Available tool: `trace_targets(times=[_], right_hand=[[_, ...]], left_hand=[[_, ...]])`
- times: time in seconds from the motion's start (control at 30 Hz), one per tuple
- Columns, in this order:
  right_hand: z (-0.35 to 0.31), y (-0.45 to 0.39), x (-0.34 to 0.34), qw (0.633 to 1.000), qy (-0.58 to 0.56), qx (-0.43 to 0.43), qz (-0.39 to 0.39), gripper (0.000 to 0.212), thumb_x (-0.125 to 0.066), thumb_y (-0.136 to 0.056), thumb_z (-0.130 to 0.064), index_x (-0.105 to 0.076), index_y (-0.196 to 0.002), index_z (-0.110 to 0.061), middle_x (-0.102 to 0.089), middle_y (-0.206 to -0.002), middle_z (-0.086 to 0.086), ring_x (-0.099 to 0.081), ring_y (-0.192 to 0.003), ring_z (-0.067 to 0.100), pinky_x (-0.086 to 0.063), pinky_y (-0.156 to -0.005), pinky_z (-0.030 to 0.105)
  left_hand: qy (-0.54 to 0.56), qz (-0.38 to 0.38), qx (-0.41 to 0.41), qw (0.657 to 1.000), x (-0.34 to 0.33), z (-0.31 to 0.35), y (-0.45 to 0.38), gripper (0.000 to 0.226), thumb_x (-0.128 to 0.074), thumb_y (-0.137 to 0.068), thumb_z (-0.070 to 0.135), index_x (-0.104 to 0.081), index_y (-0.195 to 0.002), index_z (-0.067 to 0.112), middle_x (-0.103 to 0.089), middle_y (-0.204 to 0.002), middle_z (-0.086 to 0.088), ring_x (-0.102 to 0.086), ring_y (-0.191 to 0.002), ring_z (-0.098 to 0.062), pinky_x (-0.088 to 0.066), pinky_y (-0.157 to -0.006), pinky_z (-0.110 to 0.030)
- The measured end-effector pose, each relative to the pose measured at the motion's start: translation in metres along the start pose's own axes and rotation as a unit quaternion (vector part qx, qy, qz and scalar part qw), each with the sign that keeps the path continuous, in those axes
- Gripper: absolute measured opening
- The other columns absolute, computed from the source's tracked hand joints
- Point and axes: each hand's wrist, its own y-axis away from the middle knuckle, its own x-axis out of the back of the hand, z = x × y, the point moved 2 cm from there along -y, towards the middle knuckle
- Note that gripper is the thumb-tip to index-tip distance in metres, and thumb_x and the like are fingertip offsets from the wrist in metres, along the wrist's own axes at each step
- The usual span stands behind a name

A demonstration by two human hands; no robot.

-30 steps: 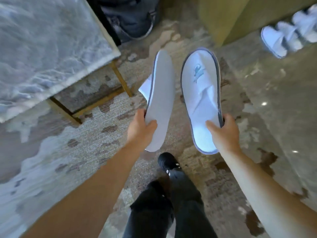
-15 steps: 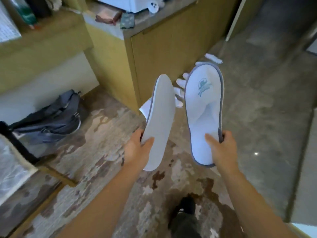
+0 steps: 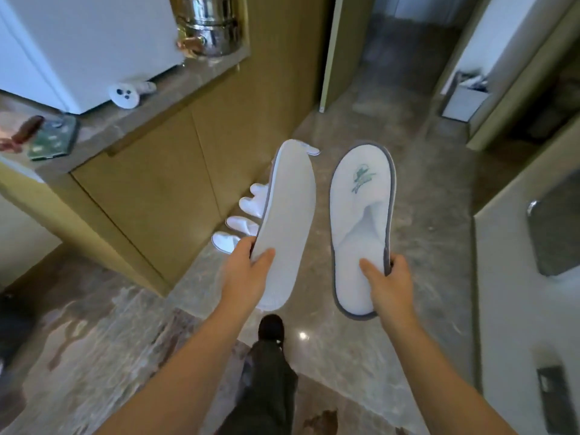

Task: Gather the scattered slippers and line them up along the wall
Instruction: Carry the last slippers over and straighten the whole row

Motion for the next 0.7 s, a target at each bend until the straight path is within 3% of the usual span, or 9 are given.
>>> trace_targets(times=[0.13, 0.23, 0.43, 0.5, 0.57, 0.7], right_hand=[[-0.027, -0.113, -0.026, 1.000, -0.007, -0.001, 0.021, 0.019, -0.062, -0.081, -0.009, -0.044, -0.089, -0.009, -0.052, -0.085, 0.007, -0.050, -0.070, 0.014, -0.038, -0.055, 0.022], [-0.056, -0.193, -0.045, 0.999, 0.006, -0.012, 0.031, 0.019, -0.062, -0.080, -0.011, -0.045, -0.091, -0.009, -0.052, -0.088, 0.007, -0.050, -0.073, 0.017, -0.038, -0.060, 0.028], [-0.092, -0.326, -0.069, 0.998, -0.004, -0.040, 0.038, 0.020, -0.061, -0.081, -0.013, -0.045, -0.091, -0.011, -0.052, -0.088, 0.003, -0.050, -0.070, 0.009, -0.040, -0.058, 0.028], [-0.097, -0.372, -0.077, 0.998, -0.003, -0.044, 0.041, 0.019, -0.061, -0.081, -0.012, -0.045, -0.090, -0.011, -0.053, -0.088, 0.004, -0.051, -0.071, 0.013, -0.041, -0.059, 0.029], [-0.100, -0.423, -0.085, 0.998, -0.005, -0.049, 0.033, 0.018, -0.060, -0.082, -0.013, -0.045, -0.092, -0.011, -0.053, -0.090, 0.005, -0.052, -0.077, 0.018, -0.040, -0.067, 0.029], [-0.104, -0.540, -0.103, 0.998, -0.001, -0.055, -0.009, 0.020, -0.060, -0.083, -0.015, -0.044, -0.095, -0.012, -0.048, -0.083, -0.004, -0.048, -0.073, 0.008, -0.039, -0.070, 0.030]], left_hand=[[0.029, -0.014, 0.018, 0.999, -0.048, 0.010, -0.113, 0.007, -0.055, -0.084, 0.015, -0.050, -0.089, 0.017, -0.057, -0.088, -0.002, -0.056, -0.084, -0.024, -0.043, -0.068, -0.031], [0.000, -0.013, 0.017, 1.000, -0.074, 0.035, -0.201, 0.010, -0.052, -0.083, 0.011, -0.050, -0.092, 0.015, -0.055, -0.088, -0.003, -0.052, -0.080, -0.021, -0.037, -0.064, -0.029], [-0.019, -0.030, 0.017, 0.999, -0.129, 0.092, -0.341, 0.022, -0.045, -0.085, 0.009, -0.048, -0.107, 0.007, -0.050, -0.097, -0.004, -0.048, -0.089, -0.022, -0.040, -0.078, -0.034], [-0.018, -0.033, 0.008, 0.999, -0.150, 0.100, -0.382, 0.023, -0.047, -0.086, 0.008, -0.049, -0.109, 0.005, -0.050, -0.098, -0.003, -0.048, -0.090, -0.020, -0.039, -0.078, -0.033], [-0.017, -0.029, 0.003, 0.999, -0.174, 0.104, -0.423, 0.021, -0.048, -0.086, 0.007, -0.049, -0.107, 0.004, -0.050, -0.097, -0.003, -0.047, -0.088, -0.019, -0.035, -0.076, -0.029], [-0.041, 0.012, 0.023, 0.999, -0.231, 0.104, -0.512, 0.022, -0.048, -0.087, 0.009, -0.049, -0.109, 0.003, -0.049, -0.097, -0.003, -0.047, -0.087, -0.020, -0.036, -0.077, -0.030]])
